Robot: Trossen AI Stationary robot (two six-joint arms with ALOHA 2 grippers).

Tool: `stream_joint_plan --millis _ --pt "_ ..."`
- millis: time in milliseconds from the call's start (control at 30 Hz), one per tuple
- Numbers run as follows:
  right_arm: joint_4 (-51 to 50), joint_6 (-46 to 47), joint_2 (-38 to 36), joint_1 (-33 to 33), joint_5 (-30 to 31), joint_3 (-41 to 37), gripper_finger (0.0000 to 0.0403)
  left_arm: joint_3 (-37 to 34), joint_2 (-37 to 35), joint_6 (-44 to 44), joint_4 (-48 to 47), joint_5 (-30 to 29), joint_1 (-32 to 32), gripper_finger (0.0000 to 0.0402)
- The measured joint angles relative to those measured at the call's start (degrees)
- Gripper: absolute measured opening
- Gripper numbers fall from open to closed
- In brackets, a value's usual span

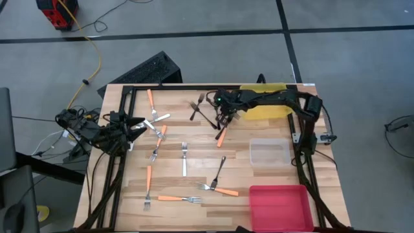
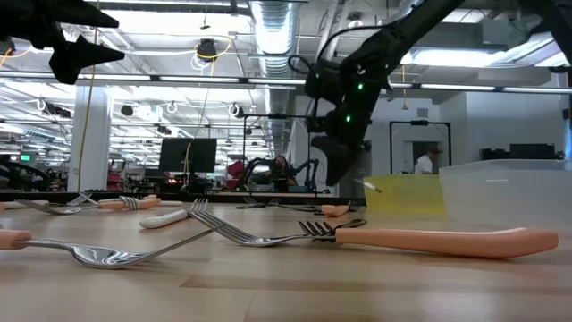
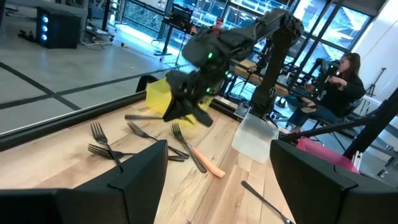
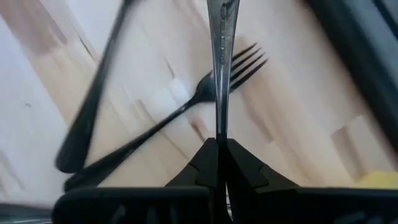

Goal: Sort silverware by color (type)
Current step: Put the black fork into the red bin

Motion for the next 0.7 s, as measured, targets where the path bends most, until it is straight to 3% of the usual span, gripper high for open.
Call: stream_joint_plan --millis 400,700 --pt "-1.9 0.0 -11.9 4.5 -0.1 0.1 0.0035 0.0 0.0 0.0 -0.5 -0.2 0.0 0.0268" --pt "-9.1 3.3 -20.0 12.9 0.0 0.1 0.0035 0.0 0.0 0.0 -0.5 -1.1 0.0 0.0268"
